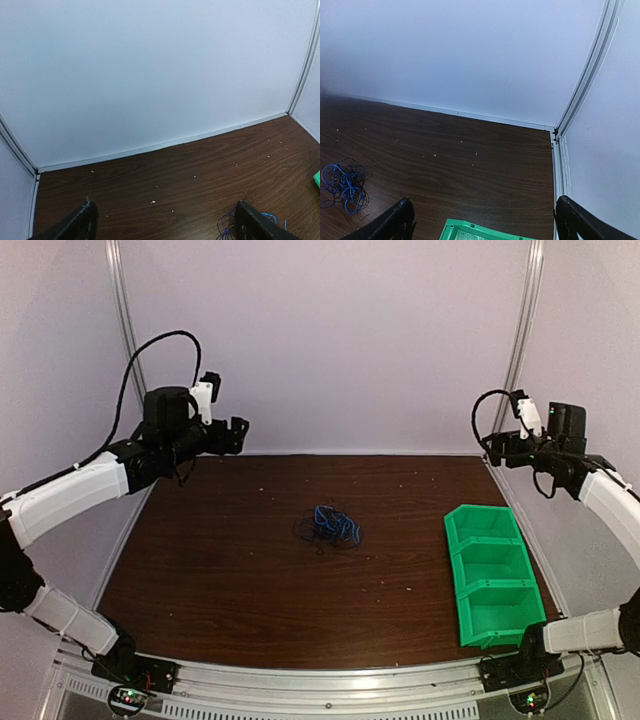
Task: Untangle the cables
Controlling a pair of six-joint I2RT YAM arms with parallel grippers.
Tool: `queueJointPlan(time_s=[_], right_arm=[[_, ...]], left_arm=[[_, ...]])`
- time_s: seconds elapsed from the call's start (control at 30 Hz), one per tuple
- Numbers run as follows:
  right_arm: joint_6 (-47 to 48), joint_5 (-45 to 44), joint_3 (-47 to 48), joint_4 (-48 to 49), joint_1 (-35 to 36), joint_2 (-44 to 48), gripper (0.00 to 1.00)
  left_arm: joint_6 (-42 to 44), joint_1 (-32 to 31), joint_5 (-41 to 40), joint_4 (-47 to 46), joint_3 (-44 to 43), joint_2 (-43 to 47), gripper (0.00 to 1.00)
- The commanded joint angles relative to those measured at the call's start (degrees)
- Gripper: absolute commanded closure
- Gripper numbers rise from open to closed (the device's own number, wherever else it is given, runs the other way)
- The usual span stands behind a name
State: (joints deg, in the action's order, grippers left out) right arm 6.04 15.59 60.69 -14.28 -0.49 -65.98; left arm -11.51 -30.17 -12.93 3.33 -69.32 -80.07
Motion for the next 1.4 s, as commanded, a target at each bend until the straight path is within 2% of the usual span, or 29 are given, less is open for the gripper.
queueJointPlan(time_s=[0.0,0.07,0.2,0.27,0.37,0.43,0.57,0.77,0.87,1.1,1.37], right_arm=[[3.08,2.53,-2.41,1.35,-0.47,1.7,0.01],[4.7,5.68,-2.81,1.08,-0.56,1.36,0.01],[6.8,13.57,-2.04,0.85,0.15,-1.03,0.03],[8.93,14.75,-0.38,-0.48,3.33,-3.13,0.08],[12.68,14.24,2.86,-3.13,8.21,-7.1,0.16],[16.0,14.66,4.95,-5.4,11.79,-9.66,0.19],[21.64,14.25,7.03,-7.58,19.24,-13.67,0.24],[23.12,15.06,11.89,-10.88,27.81,-22.16,0.48],[22.28,15.75,13.93,-10.59,29.18,-26.77,0.53],[20.4,14.04,23.11,-13.16,31.76,-39.12,0.69],[22.42,16.52,34.4,-17.16,32.78,-50.63,0.72]], left_arm=[[1.54,-0.93,4.95,-11.49,5.73,4.15,0.03],[2.86,-1.42,9.9,-12.81,7.61,5.22,0.06],[3.13,-2.08,12.75,-8.26,5.15,1.85,0.23],[2.57,-2.21,15.32,-8.18,4.32,-0.49,0.29],[0.16,-2.42,17.73,-8.65,3.8,-3.97,0.31],[-0.05,-2.5,19.81,-6.97,2.14,-7.14,0.33],[-0.95,-2.54,25.04,-3.92,-1.03,-12.57,0.44],[-4.79,-2.59,29.83,-3.89,-2.0,-17.18,0.51],[-5.81,-2.69,33.07,-3.6,-3.09,-19.3,0.53],[-8.44,-2.86,36.48,-3.6,-3.45,-20.92,0.47],[-9.65,-2.96,36.93,-1.4,-4.26,-21.97,0.46]])
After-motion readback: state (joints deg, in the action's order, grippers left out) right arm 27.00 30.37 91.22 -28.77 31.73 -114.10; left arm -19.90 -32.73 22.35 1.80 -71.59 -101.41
